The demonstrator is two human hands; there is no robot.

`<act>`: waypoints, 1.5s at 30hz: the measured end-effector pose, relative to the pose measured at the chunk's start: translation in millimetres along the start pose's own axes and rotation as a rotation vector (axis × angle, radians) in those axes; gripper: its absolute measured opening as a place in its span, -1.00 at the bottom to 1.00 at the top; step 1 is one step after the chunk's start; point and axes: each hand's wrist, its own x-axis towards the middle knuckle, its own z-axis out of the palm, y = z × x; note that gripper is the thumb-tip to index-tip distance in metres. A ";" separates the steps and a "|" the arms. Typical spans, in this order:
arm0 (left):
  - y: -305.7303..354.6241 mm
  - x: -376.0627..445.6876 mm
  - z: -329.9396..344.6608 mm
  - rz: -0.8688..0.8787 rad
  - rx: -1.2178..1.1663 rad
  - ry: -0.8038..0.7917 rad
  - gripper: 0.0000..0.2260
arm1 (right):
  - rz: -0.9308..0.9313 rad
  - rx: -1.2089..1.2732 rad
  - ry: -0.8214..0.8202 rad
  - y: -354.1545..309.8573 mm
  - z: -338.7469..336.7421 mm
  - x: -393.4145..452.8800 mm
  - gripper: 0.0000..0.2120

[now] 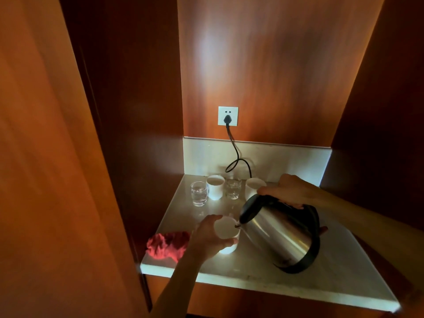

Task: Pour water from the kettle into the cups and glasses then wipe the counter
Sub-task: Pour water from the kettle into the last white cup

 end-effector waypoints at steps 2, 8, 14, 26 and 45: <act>0.9 -0.1 -1.3 0.003 0.002 -0.007 -0.18 | -0.009 -0.041 -0.005 -0.5 0.1 5.5 -0.47; 5.0 -3.1 -4.7 -0.009 0.015 -0.018 -0.18 | -0.073 -0.166 -0.051 -12.4 -4.9 14.0 -0.41; 8.9 -4.9 -7.8 -0.011 0.046 -0.017 -0.20 | -0.149 -0.350 -0.139 -36.3 -9.5 22.5 -0.29; 11.7 -7.8 -10.5 -0.035 0.044 -0.059 -0.19 | -0.243 -0.597 -0.236 -85.7 -10.5 28.8 -0.46; 7.8 -8.2 -11.6 -0.016 0.040 -0.043 -0.18 | -0.289 -0.903 -0.297 -154.4 20.3 32.7 -0.49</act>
